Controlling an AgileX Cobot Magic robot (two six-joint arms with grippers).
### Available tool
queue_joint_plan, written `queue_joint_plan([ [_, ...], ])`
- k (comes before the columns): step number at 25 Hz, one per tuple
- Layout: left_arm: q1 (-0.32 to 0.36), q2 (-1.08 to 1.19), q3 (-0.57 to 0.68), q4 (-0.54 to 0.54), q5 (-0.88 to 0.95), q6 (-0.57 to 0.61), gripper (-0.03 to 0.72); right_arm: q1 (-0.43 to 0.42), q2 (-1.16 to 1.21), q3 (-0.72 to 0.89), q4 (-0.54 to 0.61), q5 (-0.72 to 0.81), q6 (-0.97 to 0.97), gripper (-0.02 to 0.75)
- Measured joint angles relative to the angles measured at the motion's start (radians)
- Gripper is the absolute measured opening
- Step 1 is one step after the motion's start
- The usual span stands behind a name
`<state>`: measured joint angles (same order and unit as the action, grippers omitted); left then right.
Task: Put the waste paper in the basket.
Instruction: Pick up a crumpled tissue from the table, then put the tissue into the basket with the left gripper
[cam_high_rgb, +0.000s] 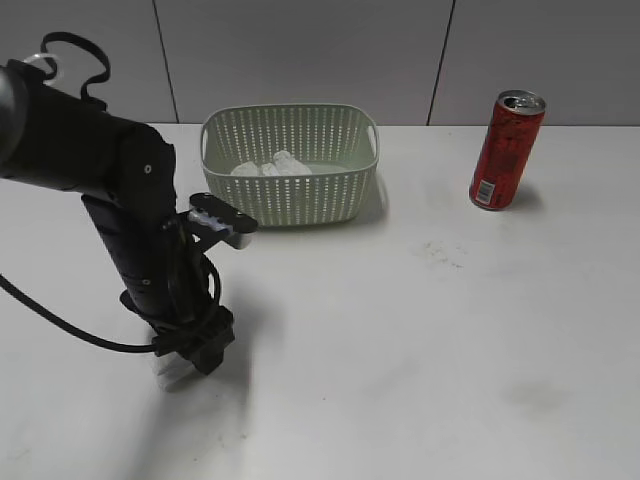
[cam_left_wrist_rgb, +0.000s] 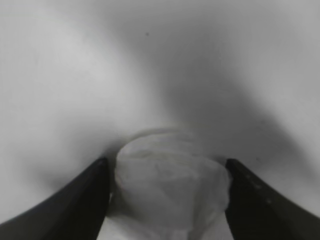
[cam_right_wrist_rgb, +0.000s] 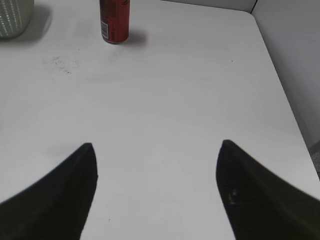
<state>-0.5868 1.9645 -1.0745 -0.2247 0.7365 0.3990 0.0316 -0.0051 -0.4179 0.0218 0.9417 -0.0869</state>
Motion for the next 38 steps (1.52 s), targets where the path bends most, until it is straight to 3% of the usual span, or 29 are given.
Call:
queue_joint_plan([
  [4,0.000,0.005,-0.007,0.003,0.011,0.000,0.538,0.000,0.000,0.000,-0.001,0.000,0.000,0.560],
  [7,0.000,0.005,-0.008,0.011,0.012,0.000,0.473,0.000,0.000,0.000,-0.001,0.000,0.000,0.559],
  [9,0.000,0.006,-0.008,0.015,0.019,0.000,0.368,0.000,0.000,0.000,-0.001,0.000,0.000,0.559],
  [13,0.000,0.009,-0.008,0.022,0.030,0.000,0.080,0.000,0.000,0.000,-0.001,0.000,0.000,0.559],
  [15,0.000,0.009,-0.008,0.024,0.032,0.000,0.013,0.000,0.000,0.000,-0.001,0.000,0.001,0.559],
  [23,0.000,-0.027,-0.044,0.087,0.104,0.000,0.000,0.000,0.000,0.000,-0.001,0.000,0.001,0.559],
  [32,0.000,-0.132,-0.253,0.134,0.132,0.000,0.000,0.000,0.000,0.000,-0.002,0.000,0.001,0.559],
  [36,0.000,-0.135,-0.346,0.137,0.035,0.000,0.000,0.000,0.000,0.000,-0.004,0.000,0.001,0.559],
  [38,0.000,-0.136,-0.361,0.138,-0.107,0.000,0.000,0.000,0.000,0.000,-0.004,0.000,0.001,0.559],
])
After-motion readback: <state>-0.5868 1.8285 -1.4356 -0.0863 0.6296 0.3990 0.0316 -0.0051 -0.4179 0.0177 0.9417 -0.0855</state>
